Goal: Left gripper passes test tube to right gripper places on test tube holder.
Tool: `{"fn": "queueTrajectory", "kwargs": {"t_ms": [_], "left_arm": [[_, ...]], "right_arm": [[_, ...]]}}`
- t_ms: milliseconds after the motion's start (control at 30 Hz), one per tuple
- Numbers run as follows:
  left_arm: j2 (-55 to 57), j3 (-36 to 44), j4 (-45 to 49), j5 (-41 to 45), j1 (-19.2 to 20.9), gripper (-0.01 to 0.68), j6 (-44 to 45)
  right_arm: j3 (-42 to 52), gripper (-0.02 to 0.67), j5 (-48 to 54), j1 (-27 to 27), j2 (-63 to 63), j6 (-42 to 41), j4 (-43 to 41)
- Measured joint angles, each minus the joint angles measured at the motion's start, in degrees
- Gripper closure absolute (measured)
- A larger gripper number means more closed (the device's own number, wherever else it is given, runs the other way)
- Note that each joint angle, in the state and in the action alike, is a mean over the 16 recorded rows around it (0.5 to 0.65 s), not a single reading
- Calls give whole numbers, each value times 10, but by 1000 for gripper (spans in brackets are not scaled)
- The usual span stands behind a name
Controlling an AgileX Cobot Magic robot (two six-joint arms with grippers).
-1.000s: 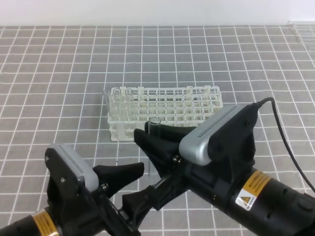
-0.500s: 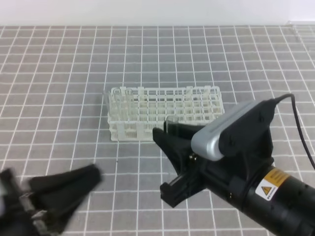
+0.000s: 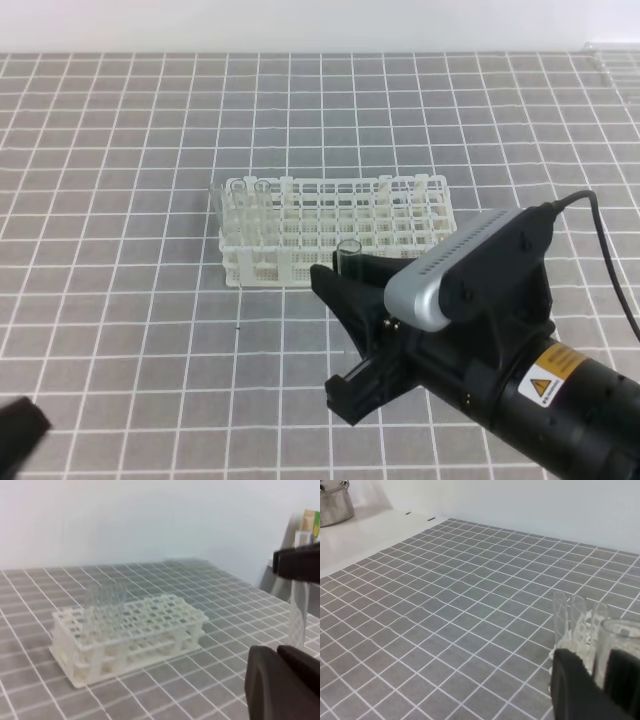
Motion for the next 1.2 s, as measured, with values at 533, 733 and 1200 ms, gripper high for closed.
{"fn": "queueTrajectory", "kwargs": {"t_ms": [533,733,1200], "left_arm": [[-31,122,-48,-69,0,673,8],[-31,122,-48,-55,0,673,8],[-31,121,-48,-52,0,673,8]], "right_arm": [[0,554,0,0,0,0,1],[0,554,1,0,0,-1,1],[0,554,1,0,0,-19,0]]}}
